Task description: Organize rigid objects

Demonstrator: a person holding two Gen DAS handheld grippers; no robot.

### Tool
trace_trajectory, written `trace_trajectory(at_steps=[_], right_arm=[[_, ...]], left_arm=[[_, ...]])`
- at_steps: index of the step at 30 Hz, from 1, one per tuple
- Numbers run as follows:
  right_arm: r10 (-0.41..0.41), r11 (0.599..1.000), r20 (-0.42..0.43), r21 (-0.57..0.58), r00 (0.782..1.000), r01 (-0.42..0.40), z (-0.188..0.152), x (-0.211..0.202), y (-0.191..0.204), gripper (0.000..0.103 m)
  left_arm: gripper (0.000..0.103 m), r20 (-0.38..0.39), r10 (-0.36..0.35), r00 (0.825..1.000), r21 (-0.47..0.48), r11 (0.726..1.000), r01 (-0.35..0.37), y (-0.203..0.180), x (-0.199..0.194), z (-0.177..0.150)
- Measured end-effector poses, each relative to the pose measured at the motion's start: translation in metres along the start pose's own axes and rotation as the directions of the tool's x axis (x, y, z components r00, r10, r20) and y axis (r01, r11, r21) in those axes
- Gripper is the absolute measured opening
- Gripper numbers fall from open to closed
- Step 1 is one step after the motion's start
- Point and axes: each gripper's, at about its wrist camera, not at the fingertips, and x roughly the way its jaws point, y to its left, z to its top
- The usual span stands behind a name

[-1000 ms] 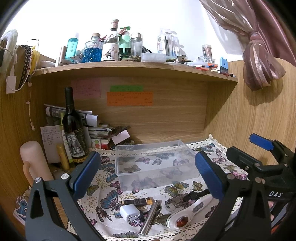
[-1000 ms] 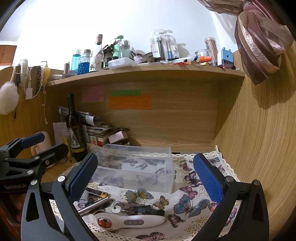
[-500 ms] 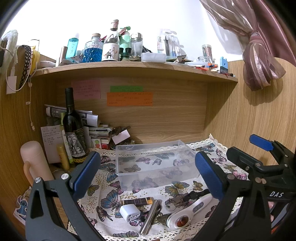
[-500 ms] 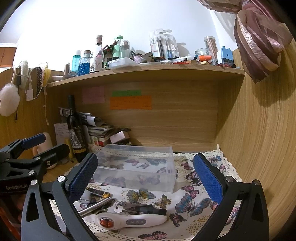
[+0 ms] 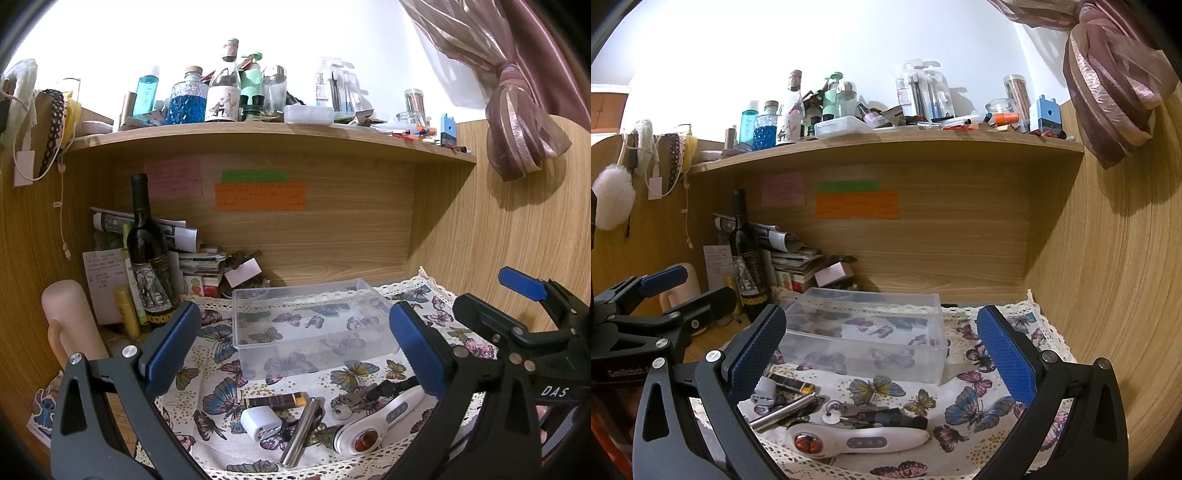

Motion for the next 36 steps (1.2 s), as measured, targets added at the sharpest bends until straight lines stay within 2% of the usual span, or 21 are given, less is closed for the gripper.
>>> trace_trajectory(at_steps=[12, 16, 17, 19, 20, 25, 33, 36], right_arm=[[-0.002, 1.000, 0.001, 0.008, 1.000, 0.002, 0.000, 0.003, -0.003, 0.103], [0.004, 0.999, -0.044, 0.033, 0.999, -0.002, -0.005, 0.014, -0.014, 0.102], [0.003, 0.999, -0.059, 0.036, 0.998, -0.001, -0.008, 0.017, -0.017, 0.099], [-0.006, 0.999, -0.095, 0.037, 0.996, 0.010, -0.013, 0.024, -0.021, 0.091], [-0.007, 0.999, -0.116, 0.037, 0.993, 0.011, -0.017, 0.028, -0.023, 0.087], [0.021, 0.999, -0.232, 0.046, 0.972, -0.010, -0.039, 0.047, -0.028, 0.075], [0.144, 0.989, -0.381, 0.073, 0.913, -0.126, -0.073, 0.076, -0.002, 0.076], [0.179, 0.984, -0.418, 0.052, 0.891, -0.173, -0.081, 0.087, 0.016, 0.082]], left_arm=[[0.103, -0.013, -0.038, 0.999, -0.017, 0.999, 0.037, 0.007, 0.003, 0.000], [0.103, -0.031, -0.028, 0.999, -0.034, 0.999, 0.027, 0.019, 0.011, -0.003], [0.102, -0.046, -0.030, 0.998, -0.043, 0.999, 0.028, 0.024, 0.015, -0.004], [0.086, -0.084, -0.034, 0.996, -0.055, 0.998, 0.030, 0.032, 0.022, -0.009], [0.084, -0.114, -0.035, 0.993, -0.061, 0.998, 0.028, 0.036, 0.027, -0.012], [0.070, -0.228, -0.043, 0.973, -0.075, 0.997, 0.026, 0.047, 0.048, -0.037], [0.051, -0.407, -0.059, 0.911, -0.062, 0.997, 0.037, 0.048, 0.067, -0.089], [0.042, -0.452, -0.084, 0.888, -0.080, 0.995, 0.053, 0.049, 0.067, -0.100]])
